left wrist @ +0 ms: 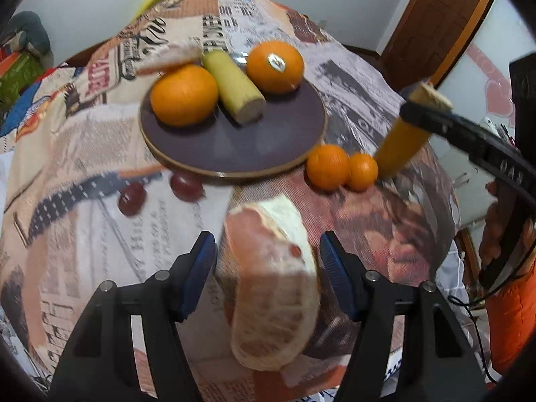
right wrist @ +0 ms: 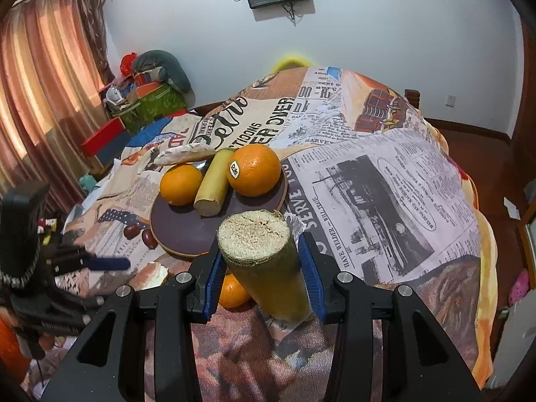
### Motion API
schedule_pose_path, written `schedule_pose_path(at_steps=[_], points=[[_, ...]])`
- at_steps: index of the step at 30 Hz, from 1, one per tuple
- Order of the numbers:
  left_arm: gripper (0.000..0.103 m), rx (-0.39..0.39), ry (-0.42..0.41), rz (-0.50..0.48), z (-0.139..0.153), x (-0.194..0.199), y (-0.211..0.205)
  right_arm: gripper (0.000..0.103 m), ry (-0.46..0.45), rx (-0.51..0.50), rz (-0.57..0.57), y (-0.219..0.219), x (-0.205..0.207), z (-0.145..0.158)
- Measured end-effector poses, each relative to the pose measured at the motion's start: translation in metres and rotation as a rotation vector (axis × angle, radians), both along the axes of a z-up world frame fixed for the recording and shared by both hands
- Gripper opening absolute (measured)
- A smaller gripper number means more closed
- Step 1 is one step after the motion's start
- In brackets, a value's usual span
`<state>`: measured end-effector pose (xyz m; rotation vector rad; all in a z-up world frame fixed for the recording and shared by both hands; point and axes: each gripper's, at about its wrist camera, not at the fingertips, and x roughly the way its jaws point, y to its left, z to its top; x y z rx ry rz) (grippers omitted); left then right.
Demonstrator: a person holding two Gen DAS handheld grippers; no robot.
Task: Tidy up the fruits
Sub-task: 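Grasp a second pomelo segment with the left tool while the right tool lifts the yellow cylinder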
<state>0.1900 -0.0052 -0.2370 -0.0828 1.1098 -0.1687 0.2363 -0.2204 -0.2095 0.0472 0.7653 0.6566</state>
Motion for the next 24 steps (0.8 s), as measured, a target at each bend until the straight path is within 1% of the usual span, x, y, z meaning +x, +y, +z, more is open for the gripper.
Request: schedule_pose_path(at_steps=[3, 5, 9, 10, 13, 15, 19, 24], points=[[0.065, -0.008, 0.023, -0.021, -0.007, -0.003, -0.006, 0.039, 0.001, 0.010, -0.016, -0.003, -0.002, 0.001], [0.065, 0.007, 0.016, -0.024, -0.010, -0.005, -0.009, 0.039, 0.003, 0.016, -0.024, -0.005, -0.003, 0.003], [0.065, -0.006, -0.023, 0.006, -0.012, -0.007, -0.007, 0.037, 0.002, 0.033, -0.030, -0.012, -0.008, 0.009], [0.064, -0.005, -0.030, 0.011, -0.013, -0.007, -0.007, 0.036, 0.000, 0.034, -0.030, -0.013, -0.009, 0.010], [0.055, 0.019, -0.052, 0.022, -0.014, -0.008, -0.006, 0.036, -0.011, 0.031, -0.026, -0.014, -0.014, 0.014], [0.054, 0.012, -0.058, 0.018, -0.013, -0.008, -0.005, 0.036, -0.018, 0.023, -0.025, -0.013, -0.016, 0.016], [0.052, -0.006, -0.061, 0.019, -0.009, -0.009, -0.002, 0.036, -0.022, 0.030, -0.026, -0.015, -0.019, 0.019], [0.051, -0.011, -0.112, 0.033, 0.009, -0.012, 0.003, 0.036, -0.045, 0.036, -0.027, -0.015, -0.022, 0.030]])
